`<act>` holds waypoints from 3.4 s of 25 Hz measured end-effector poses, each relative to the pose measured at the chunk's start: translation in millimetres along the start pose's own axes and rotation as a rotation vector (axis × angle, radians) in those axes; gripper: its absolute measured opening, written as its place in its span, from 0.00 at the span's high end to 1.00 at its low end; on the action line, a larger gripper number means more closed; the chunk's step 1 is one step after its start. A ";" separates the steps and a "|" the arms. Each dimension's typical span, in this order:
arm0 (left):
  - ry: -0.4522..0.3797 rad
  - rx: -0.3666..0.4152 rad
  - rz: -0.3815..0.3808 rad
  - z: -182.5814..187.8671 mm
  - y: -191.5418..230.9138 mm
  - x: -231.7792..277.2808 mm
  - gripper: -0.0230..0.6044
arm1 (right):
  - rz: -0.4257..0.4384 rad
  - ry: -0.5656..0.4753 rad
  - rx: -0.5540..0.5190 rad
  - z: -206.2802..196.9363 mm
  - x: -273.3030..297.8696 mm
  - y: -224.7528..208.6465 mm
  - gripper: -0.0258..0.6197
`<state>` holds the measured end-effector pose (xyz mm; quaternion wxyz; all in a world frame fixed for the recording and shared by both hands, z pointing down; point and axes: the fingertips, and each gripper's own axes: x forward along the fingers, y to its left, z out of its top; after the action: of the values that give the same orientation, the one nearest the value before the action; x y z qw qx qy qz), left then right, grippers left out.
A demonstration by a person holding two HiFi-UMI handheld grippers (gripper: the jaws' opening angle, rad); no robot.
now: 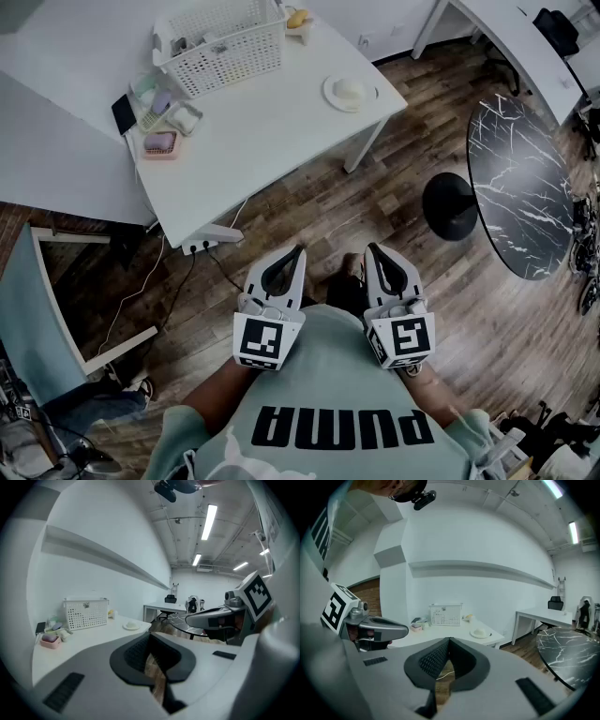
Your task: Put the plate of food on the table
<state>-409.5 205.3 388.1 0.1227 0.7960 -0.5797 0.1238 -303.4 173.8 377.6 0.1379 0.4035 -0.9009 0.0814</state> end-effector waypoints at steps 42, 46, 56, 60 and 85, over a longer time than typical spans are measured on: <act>0.011 -0.033 0.259 78.0 -74.5 155.7 0.95 | 0.294 -0.106 -0.057 58.7 43.6 -185.2 0.95; 0.011 -0.020 0.252 80.9 -80.6 164.8 0.95 | 0.290 -0.100 -0.044 55.0 43.4 -193.9 0.95; 0.014 -0.049 0.221 84.4 -65.2 196.8 0.95 | 0.273 -0.067 -0.051 53.6 69.3 -209.8 0.95; 0.011 -0.047 0.183 93.3 -55.0 219.8 0.95 | 0.257 -0.056 -0.057 59.1 87.8 -216.8 0.95; 0.086 -0.186 0.123 102.7 111.2 346.8 0.95 | 0.145 0.167 0.005 75.8 263.0 -265.3 0.95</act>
<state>-406.8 -172.1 415.1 0.2130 0.7381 -0.6306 0.1105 -285.8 -206.5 397.7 0.2054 0.3293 -0.9129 0.1266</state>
